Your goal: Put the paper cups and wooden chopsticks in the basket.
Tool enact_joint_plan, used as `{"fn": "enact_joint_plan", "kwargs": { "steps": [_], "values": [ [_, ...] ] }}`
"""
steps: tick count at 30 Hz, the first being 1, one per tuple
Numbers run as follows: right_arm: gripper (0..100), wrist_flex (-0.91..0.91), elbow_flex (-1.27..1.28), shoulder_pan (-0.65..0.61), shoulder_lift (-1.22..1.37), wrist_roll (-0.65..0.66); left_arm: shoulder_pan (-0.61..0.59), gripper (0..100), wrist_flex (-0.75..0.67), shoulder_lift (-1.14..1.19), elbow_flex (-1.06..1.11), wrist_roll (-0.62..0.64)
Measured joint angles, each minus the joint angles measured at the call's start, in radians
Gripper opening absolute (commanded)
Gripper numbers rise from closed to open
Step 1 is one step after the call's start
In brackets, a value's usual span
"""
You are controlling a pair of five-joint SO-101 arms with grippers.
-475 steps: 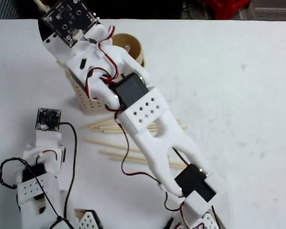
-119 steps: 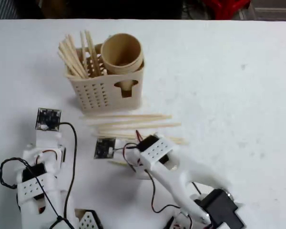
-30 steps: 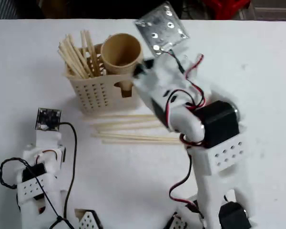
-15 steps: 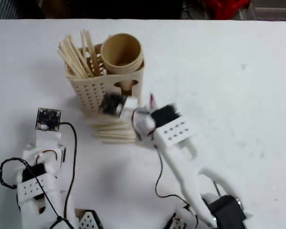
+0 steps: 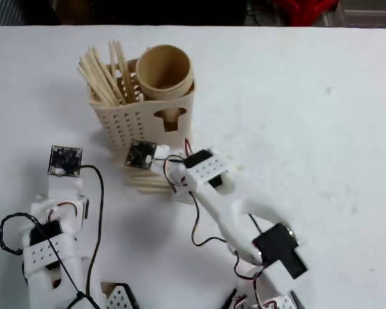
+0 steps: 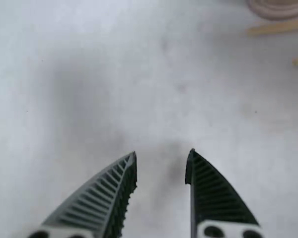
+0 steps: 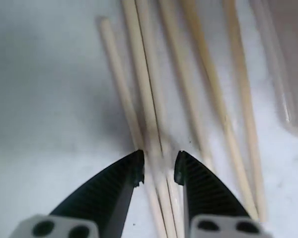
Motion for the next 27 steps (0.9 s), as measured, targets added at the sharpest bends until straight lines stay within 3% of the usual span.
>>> {"fn": "enact_joint_plan", "kwargs": {
  "steps": [3, 7, 20, 27],
  "values": [
    [10.5, -0.008, -0.015, -0.003, 0.026, 0.0, 0.0, 17, 0.0, 0.0, 0.0, 0.0],
    [1.5, -0.008, -0.015, -0.005, 0.035, 0.0, 0.0, 17, 0.0, 0.0, 0.0, 0.0],
    [1.7, 0.02, -0.035, 0.0, 0.037, -0.034, 0.0, 17, 0.0, 0.0, 0.0, 0.0],
    [1.7, 0.141, -0.021, -0.002, -0.17, -0.121, 0.0, 17, 0.0, 0.0, 0.0, 0.0]
  ]
}}
